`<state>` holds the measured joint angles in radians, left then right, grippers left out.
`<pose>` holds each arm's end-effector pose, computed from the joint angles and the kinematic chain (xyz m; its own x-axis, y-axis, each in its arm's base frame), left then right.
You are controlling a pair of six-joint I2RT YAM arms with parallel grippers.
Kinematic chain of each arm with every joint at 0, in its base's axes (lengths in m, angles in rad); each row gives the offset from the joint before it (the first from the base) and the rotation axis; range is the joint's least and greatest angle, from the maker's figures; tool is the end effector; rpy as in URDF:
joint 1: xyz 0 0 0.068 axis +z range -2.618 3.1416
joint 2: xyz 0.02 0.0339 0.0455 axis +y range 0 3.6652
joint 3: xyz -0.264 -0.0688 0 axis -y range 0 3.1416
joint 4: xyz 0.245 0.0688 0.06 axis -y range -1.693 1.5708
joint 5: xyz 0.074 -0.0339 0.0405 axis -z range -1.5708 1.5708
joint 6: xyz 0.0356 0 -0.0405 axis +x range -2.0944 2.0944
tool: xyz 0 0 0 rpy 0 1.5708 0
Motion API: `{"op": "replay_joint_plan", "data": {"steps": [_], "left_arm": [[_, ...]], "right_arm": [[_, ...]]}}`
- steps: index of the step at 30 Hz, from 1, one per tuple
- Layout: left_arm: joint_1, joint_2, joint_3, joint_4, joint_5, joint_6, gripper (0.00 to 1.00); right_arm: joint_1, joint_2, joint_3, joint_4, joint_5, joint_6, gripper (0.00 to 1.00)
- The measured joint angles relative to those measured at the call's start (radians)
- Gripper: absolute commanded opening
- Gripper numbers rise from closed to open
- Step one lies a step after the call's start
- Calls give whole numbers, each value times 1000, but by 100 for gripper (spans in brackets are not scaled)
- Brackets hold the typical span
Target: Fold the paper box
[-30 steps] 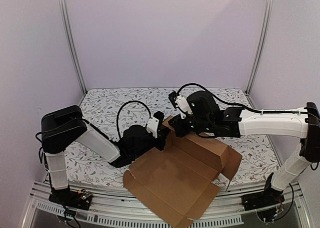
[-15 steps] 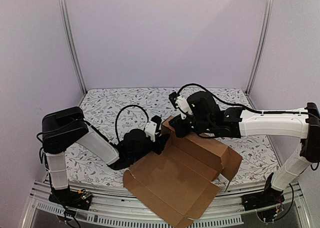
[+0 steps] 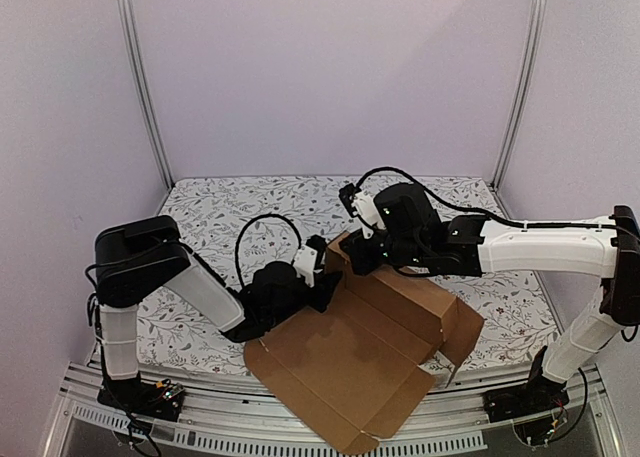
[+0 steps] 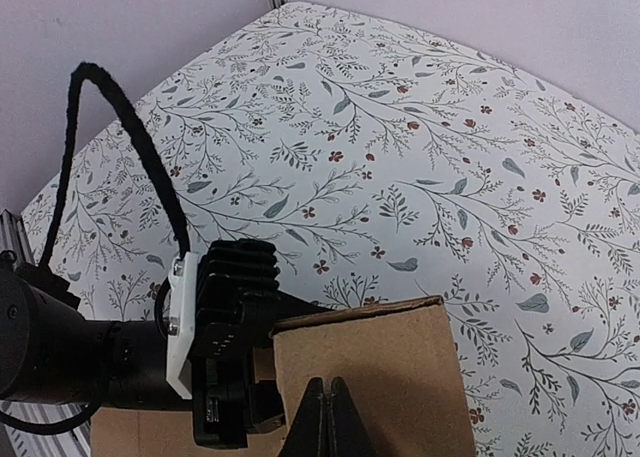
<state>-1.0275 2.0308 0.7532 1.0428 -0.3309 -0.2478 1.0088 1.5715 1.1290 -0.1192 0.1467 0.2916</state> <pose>0.2013 -0.3109 0.1078 -0.2751 0.0068 -0.9614 0.5970 0.7850 -0.1653 0.1961 0.3016 0.2686 -0.4935 -0.2500 -0.8330 -0.6570 0.7347 0.1687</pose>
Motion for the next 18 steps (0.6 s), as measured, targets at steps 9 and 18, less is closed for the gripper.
{"op": "replay_joint_plan", "data": {"steps": [9,18], "left_arm": [[0,23,28,11,26,-5,18],[1,27,31,16,47,11,0]], "right_arm": [[0,0,-1,0,1,0,0],[0,-2,-2,1,2,0,0]]}}
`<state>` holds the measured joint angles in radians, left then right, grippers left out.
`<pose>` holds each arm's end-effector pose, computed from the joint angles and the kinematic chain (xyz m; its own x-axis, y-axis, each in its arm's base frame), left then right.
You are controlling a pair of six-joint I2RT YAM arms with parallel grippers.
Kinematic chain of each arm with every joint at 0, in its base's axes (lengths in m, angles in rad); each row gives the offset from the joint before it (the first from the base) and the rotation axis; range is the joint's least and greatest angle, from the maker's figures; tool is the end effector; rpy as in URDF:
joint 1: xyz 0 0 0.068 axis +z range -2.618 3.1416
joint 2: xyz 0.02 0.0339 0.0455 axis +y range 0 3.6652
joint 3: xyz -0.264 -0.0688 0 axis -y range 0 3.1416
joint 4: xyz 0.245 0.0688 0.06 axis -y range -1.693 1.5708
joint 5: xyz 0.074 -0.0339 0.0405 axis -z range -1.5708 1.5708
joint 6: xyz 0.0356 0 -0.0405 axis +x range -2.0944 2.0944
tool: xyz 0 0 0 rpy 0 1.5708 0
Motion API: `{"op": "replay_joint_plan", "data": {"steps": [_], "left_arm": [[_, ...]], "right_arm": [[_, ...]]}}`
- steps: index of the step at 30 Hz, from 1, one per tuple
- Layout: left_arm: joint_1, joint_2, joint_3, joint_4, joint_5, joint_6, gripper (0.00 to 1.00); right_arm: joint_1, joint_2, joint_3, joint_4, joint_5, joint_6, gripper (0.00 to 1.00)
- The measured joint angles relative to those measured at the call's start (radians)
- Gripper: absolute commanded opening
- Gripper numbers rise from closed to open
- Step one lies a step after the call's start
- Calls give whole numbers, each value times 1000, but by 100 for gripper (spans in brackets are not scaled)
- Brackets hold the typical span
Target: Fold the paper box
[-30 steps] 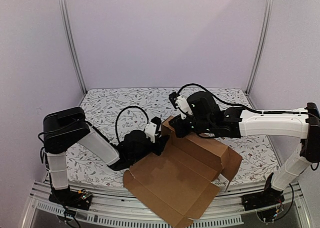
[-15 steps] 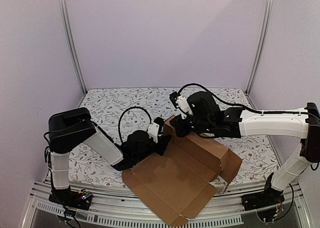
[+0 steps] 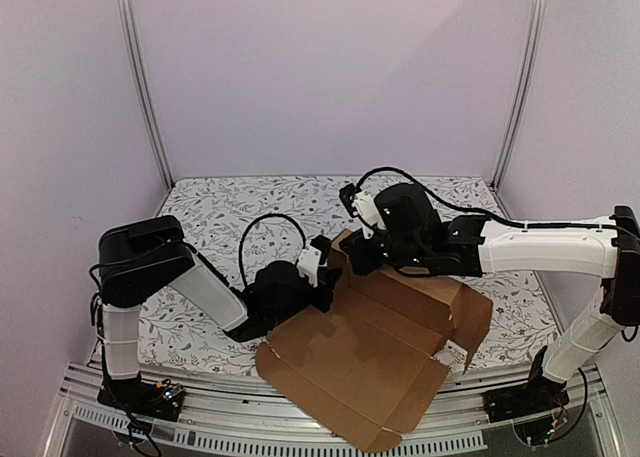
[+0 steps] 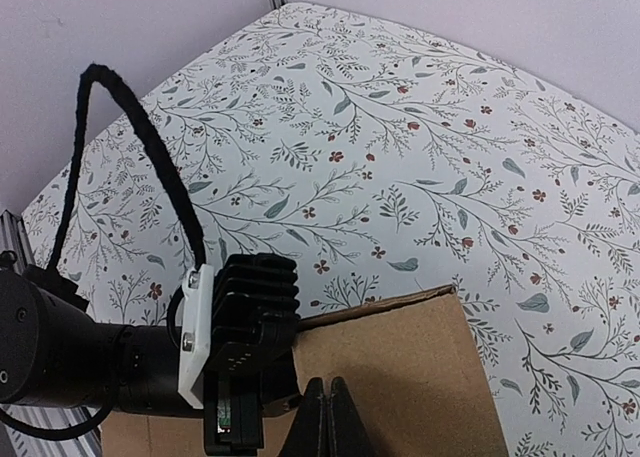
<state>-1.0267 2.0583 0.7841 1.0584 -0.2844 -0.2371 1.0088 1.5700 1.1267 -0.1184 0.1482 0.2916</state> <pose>0.2044 -0.3185 0.1068 -0.2673 0.0063 -0.9636 0.6343 0.7539 -0.1710 0.1959 0.3012 0.2684 -0.4933 -0.2498 -0.8332 -0.6562 0.7356 0.1680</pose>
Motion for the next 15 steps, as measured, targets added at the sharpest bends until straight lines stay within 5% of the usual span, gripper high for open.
{"op": "replay_joint_plan", "data": {"steps": [6,15], "left_arm": [[0,-1,-3,3,9,2,0],[0,-55,-45,-35,-41,2,0]], "right_arm": [[1,-3,-2,-1,-1,1,2],[7,-51,-2,-53,5,3,41]]}}
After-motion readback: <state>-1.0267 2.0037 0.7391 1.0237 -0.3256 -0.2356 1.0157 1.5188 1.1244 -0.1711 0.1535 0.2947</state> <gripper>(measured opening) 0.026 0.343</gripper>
